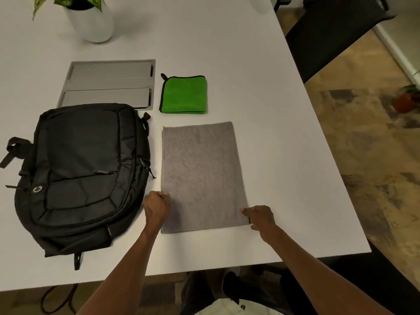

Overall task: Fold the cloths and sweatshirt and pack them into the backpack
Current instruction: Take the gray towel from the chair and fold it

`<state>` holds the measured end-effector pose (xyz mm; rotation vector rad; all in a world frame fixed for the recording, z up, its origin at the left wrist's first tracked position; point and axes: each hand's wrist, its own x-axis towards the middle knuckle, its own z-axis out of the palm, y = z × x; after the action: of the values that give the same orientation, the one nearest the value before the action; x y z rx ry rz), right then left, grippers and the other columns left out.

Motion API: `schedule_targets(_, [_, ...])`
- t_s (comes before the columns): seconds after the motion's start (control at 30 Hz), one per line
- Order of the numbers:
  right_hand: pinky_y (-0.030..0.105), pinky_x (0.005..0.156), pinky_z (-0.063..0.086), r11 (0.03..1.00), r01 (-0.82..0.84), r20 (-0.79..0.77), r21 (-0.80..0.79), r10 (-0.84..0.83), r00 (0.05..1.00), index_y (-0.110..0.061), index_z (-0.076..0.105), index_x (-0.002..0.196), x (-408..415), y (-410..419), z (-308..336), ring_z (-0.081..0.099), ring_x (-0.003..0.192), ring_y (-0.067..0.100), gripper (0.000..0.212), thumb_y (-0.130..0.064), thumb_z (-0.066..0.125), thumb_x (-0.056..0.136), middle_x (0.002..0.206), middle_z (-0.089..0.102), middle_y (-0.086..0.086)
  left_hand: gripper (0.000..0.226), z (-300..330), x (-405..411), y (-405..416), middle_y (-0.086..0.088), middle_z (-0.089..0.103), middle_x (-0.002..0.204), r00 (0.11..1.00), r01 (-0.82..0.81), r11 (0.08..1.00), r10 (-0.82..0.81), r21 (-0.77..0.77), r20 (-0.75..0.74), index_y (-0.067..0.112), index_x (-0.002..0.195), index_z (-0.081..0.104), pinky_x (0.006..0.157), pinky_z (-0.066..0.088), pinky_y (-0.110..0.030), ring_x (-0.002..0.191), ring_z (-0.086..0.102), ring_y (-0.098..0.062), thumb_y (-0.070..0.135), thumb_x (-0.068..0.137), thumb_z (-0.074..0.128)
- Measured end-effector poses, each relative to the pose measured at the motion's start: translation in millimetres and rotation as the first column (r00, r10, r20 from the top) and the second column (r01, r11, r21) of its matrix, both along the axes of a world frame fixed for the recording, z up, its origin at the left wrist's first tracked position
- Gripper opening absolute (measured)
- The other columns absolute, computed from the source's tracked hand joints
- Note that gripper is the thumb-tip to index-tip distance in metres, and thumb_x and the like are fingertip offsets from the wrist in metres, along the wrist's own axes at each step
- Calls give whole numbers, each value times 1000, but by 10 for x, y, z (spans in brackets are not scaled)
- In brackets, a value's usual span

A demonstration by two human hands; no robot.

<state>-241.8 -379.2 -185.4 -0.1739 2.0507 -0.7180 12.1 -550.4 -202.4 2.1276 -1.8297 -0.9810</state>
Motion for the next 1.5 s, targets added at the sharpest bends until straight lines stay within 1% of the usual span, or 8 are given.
schedule_targets(0.2, [48, 74, 61, 1000, 18, 41, -26, -17, 999, -2, 63, 72, -52, -46, 48, 67, 81, 32, 17, -3, 80, 75, 85, 67, 18, 32, 32, 34, -46, -25, 65, 94, 998, -62, 990, 63, 125, -8, -10, 98, 60, 66, 48, -38, 87, 65, -40, 20, 95, 48])
schedule_targets(0.4, [35, 61, 58, 999, 55, 116, 2, -55, 992, -5, 66, 80, -76, -2, 1, 65, 79, 29, 19, -15, 82, 76, 91, 69, 19, 31, 59, 17, 32, -16, 68, 96, 999, -36, 996, 34, 80, 28, -3, 98, 67, 71, 45, -32, 87, 64, -31, 25, 96, 55])
schedule_targets(0.7, [44, 74, 59, 992, -128, -103, 14, 129, 986, -3, 68, 61, -156, 19, -41, 62, 59, 28, 28, -21, 82, 77, 67, 69, 22, 22, 85, 39, 83, -19, 68, 102, 998, -56, 998, 55, 42, 31, -5, 99, 67, 82, 45, -34, 98, 63, -34, 16, 93, 62])
schedule_targets(0.87, [36, 63, 57, 999, -34, 47, -2, 34, 998, -2, 65, 67, -170, 92, -17, 57, 56, 23, 25, -15, 85, 74, 67, 62, 17, 39, 159, 65, 208, -18, 65, 112, 991, -129, 987, 126, 95, 31, -3, 114, 60, 86, 46, -36, 107, 60, -36, 23, 87, 70])
schedule_targets(0.97, [31, 57, 53, 995, -101, 71, 14, 100, 993, -3, 62, 69, -201, 104, -9, 55, 58, 22, 24, -11, 83, 75, 66, 59, 14, 32, 103, 101, 250, -12, 69, 95, 996, -14, 989, 1, 148, 89, 0, 94, 68, 76, 48, -34, 91, 65, -31, 31, 89, 65])
schedule_targets(1.23, [36, 71, 56, 952, -304, -168, 41, 306, 937, -11, 61, 81, -243, 186, -68, 64, 69, 25, 21, -17, 80, 77, 76, 68, 8, 28, 112, 46, 385, -14, 69, 98, 998, -40, 992, 34, 117, 50, 4, 96, 62, 73, 42, -31, 94, 63, -33, 31, 91, 64])
schedule_targets(1.37, [34, 61, 55, 919, -388, -209, -70, 367, 906, -24, 45, 110, -238, 251, -40, 63, 65, 22, 37, -11, 70, 86, 77, 68, 12, 34, 120, 79, 515, -10, 65, 101, 999, -32, 989, 37, 147, -33, 6, 107, 54, 76, 41, -32, 98, 61, -32, 32, 89, 66])
schedule_targets(1.5, [28, 52, 52, 841, -525, -305, -130, 470, 828, -22, 55, 99, -260, 308, 28, 60, 50, 12, 15, -8, 54, 95, 61, 63, 5, 40, 133, 190, 621, -4, 61, 91, 989, 62, 968, -27, 244, -145, 9, 115, 40, 76, 49, -36, 85, 60, -27, 28, 91, 65])
